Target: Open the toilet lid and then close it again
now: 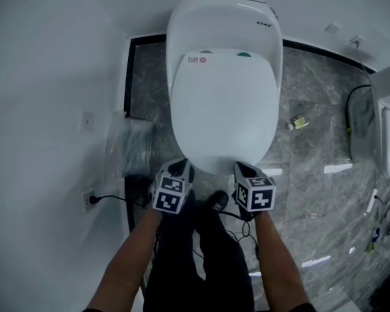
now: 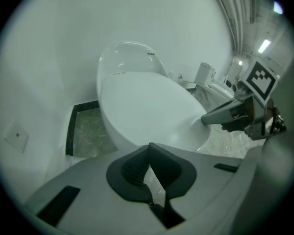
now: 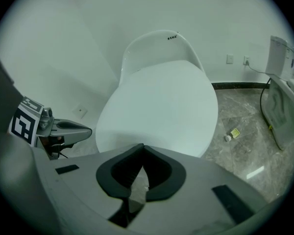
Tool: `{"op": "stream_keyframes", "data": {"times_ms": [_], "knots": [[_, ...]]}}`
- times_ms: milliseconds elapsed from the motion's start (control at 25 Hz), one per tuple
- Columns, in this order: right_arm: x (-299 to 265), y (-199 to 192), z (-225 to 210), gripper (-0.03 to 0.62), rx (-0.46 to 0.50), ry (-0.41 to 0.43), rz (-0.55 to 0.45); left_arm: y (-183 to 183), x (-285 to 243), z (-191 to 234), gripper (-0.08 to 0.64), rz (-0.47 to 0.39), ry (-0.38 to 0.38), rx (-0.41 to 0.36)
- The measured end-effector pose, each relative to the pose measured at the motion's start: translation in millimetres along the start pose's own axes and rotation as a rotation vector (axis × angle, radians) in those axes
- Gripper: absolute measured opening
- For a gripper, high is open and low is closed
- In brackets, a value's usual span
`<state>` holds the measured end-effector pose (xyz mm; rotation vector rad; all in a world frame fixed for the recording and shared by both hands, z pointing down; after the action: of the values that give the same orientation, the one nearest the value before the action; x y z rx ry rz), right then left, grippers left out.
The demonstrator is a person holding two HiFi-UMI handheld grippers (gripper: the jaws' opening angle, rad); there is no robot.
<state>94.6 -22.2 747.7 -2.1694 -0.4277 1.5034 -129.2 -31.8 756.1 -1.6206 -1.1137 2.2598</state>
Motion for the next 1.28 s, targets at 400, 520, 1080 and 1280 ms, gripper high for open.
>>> {"op": "stream_keyframes", "data": {"times_ms": [400, 520, 1080, 1280], "knots": [[7, -3, 0, 0.01, -0.019, 0.018, -0.068, -11, -12, -5, 0.006, 0.069, -0.004, -0.018], [14, -7, 3, 0.009, -0.029, 0.017, -0.091, -10, -11, -4, 0.006, 0.055, -0.01, -0.006], [127, 12, 40, 0.009, -0.046, -0.032, -0.353, 45, 54, -59, 0.006, -0.129, -0.186, -0.071], [204, 39, 74, 0.009, -0.033, -0.04, -0.489, 97, 133, -91, 0.006, -0.267, -0.256, -0.109]]}}
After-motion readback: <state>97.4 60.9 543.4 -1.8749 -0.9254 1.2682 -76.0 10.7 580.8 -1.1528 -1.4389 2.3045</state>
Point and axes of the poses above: the fingertips, and each gripper's own axes: x backward along the fingers, z to its left, y out of its top, the point moved 8 cm from there along x, backward along the fingers, and after that the axes turned 4 degrees about -z, right-handed, at the moved point
